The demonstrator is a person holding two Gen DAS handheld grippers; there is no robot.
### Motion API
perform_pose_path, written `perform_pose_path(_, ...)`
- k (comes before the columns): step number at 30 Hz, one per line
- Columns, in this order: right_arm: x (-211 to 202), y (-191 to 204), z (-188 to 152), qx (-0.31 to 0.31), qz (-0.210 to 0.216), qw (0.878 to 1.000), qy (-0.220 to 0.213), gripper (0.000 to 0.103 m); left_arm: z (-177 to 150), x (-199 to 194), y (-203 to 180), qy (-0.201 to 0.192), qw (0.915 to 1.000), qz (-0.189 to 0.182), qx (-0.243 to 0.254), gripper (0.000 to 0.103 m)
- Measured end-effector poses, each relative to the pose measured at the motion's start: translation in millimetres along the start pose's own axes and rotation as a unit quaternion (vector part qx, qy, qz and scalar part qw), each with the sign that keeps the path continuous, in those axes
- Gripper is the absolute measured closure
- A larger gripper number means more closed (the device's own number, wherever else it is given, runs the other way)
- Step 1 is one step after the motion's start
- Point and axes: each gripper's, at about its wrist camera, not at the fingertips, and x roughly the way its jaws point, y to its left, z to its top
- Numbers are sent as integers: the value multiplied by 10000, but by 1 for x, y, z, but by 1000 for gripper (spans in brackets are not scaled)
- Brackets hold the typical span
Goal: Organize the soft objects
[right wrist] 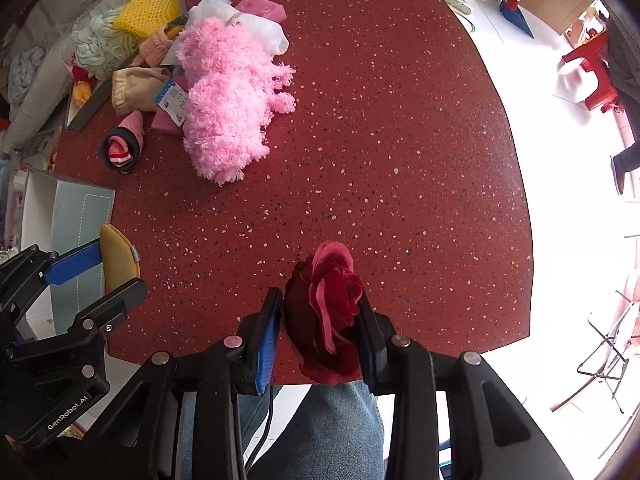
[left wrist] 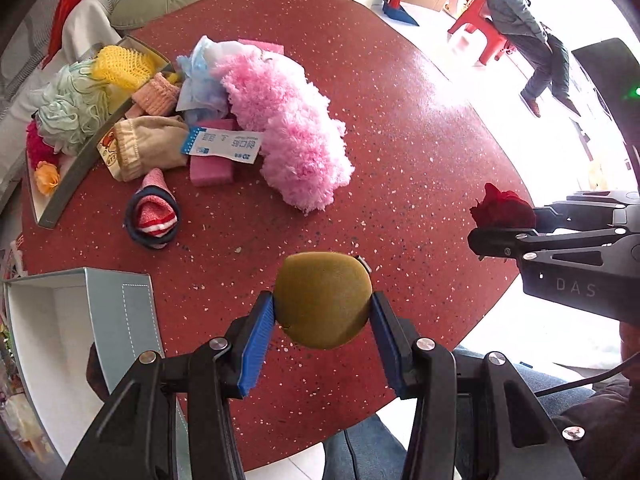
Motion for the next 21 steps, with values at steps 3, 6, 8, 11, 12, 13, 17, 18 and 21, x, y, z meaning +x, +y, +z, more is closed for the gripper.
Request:
perform_pose_path(3,-9,10,7,-131,-91,9998,-106,65,0,-8,8,-131,9998,-28,-132,53)
perform_pose_path(6,-16,21,12,-311,-184,9992,-163,65,-1,-14,16,-223,9993,-43,-298,53)
perform_pose_path(8,-18,29,18,-439,-242,9986,-183,65,-3,-17,21,-307,9987,-76,-411,53)
perform_pose_path(11,-23,40,22,-621,-323,9973,-203,65,-4,-19,29,-425,9973,-105,-584,53)
perform_pose_path(12,-25,42,24,-682,-350,9968,-208,65,-4,-20,31,-456,9968,-120,-639,53)
perform_pose_path(13,-28,43,25,-747,-372,9963,-208,65,-5,-21,34,-485,9963,-128,-694,53)
perform_pose_path(17,-33,56,30,-989,-464,9938,-219,65,-8,-22,44,-573,9941,-173,-900,53)
perform_pose_path(18,-34,59,31,-1041,-484,9931,-226,65,-10,-23,46,-590,9935,-184,-957,53)
perform_pose_path(21,-37,67,33,-1167,-539,9914,-243,65,-13,-26,53,-664,9915,-218,-1096,53)
